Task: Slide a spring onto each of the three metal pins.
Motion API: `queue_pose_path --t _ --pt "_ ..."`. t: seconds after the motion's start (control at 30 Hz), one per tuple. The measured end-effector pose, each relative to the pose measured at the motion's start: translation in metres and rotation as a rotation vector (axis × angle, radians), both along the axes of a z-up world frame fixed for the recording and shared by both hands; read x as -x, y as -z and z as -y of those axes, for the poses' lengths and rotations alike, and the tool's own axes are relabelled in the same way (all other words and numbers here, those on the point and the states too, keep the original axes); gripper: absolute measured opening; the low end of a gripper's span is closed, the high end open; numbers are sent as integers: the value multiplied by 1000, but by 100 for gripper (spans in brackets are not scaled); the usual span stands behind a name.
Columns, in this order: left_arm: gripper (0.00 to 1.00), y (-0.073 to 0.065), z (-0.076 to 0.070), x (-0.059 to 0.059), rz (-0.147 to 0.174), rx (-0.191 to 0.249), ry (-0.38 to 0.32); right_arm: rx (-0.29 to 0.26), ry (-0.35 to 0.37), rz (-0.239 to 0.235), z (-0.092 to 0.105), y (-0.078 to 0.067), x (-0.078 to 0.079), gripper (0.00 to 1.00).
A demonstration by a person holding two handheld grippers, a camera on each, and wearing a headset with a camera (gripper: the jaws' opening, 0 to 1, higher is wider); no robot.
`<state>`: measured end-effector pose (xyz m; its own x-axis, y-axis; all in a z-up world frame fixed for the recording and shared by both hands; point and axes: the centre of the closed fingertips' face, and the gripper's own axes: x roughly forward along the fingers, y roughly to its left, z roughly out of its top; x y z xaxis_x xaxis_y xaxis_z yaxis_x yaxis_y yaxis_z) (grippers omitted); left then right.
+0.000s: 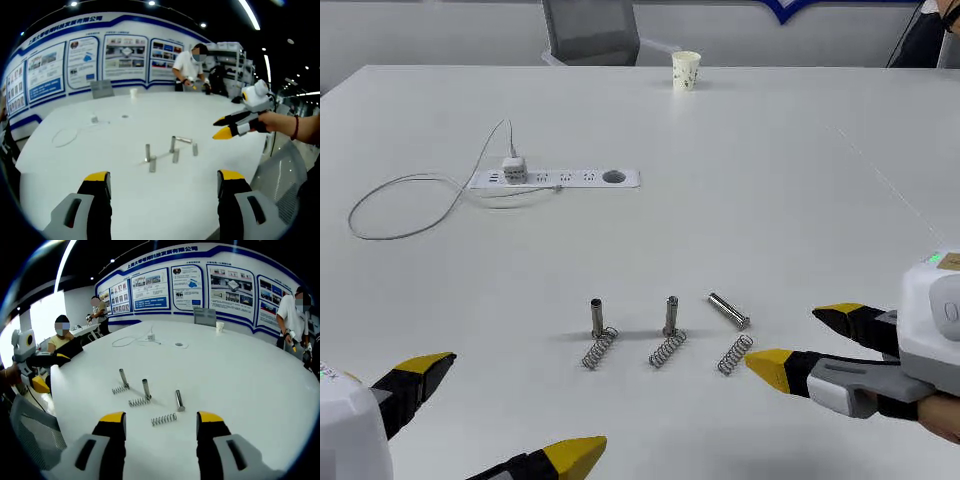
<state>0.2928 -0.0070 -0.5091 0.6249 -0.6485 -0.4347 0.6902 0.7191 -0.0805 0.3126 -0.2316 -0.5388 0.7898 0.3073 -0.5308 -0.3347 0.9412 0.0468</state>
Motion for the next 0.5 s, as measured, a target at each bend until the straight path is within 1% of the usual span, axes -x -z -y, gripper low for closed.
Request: queue_pose_path --t 0.13,0.3,0.5 --pt "89 1 1 0 1 -2 3 -5 0 0 1 2 -8 55" --pt "88 2 1 -1 3 -1 5 11 -4 -2 3 5 -18 51" --pt "88 4 3 -2 -1 1 11 23 -19 8 6 8 -29 47"
